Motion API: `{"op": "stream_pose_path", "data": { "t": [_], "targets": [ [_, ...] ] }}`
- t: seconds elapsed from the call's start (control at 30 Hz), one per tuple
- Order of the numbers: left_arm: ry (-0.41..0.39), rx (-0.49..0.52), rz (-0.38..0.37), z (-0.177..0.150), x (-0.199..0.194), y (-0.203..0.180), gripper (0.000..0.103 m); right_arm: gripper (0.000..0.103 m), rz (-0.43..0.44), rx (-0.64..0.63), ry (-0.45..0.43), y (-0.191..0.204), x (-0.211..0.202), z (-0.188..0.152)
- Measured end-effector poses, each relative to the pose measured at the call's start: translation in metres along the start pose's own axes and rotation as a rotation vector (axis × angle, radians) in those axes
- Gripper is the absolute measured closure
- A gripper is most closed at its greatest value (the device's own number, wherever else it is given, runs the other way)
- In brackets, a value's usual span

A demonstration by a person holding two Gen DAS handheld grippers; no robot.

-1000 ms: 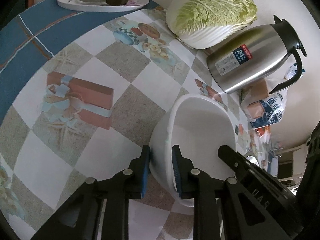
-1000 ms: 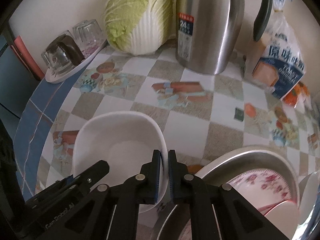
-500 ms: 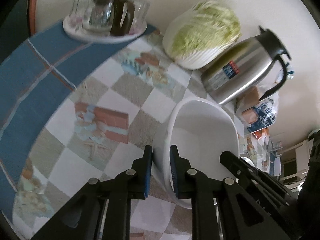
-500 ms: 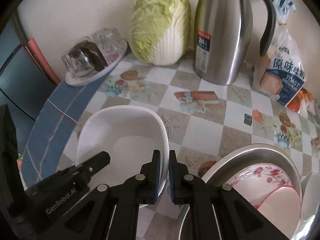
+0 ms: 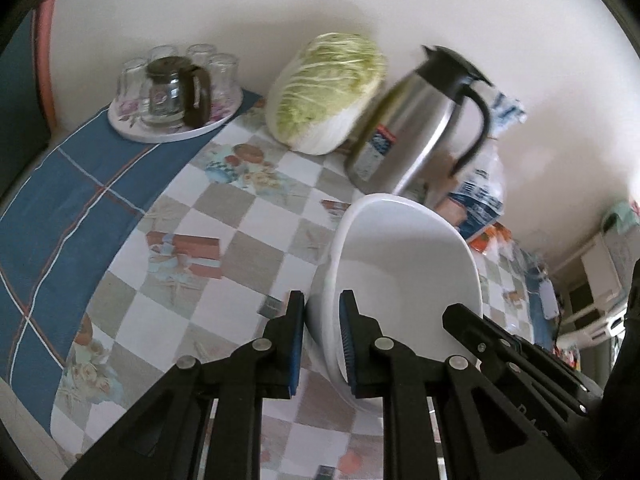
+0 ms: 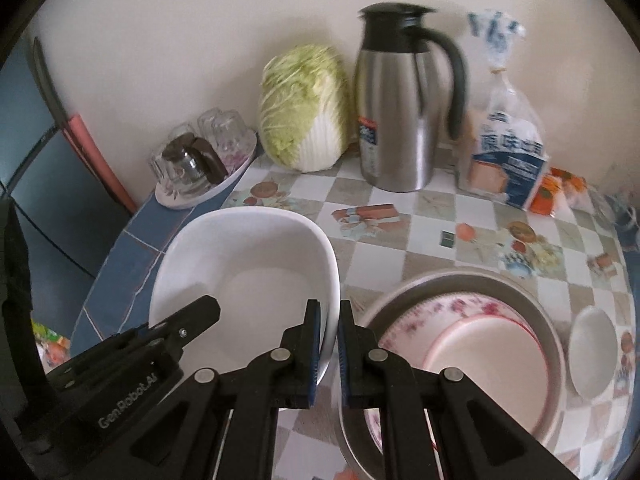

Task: Organize plates and bowls
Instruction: 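Lift the white square bowl with both grippers and carry it over the basin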

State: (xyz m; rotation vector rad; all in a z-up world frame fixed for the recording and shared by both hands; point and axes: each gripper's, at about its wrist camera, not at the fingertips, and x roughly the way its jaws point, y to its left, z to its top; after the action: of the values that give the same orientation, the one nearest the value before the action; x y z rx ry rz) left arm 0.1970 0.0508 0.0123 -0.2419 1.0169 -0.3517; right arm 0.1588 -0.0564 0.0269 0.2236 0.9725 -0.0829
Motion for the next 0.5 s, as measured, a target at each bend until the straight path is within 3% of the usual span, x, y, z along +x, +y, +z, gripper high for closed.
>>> {"op": "stream_pose_path", "data": {
  "t": [0.5],
  "targets": [
    [0.009,0.194,0.026,-0.036,-0.01,-0.076,0.085,0.093,0.017,0.147,-0.1,-0.067,-0.056,-0.04]
  ]
}}
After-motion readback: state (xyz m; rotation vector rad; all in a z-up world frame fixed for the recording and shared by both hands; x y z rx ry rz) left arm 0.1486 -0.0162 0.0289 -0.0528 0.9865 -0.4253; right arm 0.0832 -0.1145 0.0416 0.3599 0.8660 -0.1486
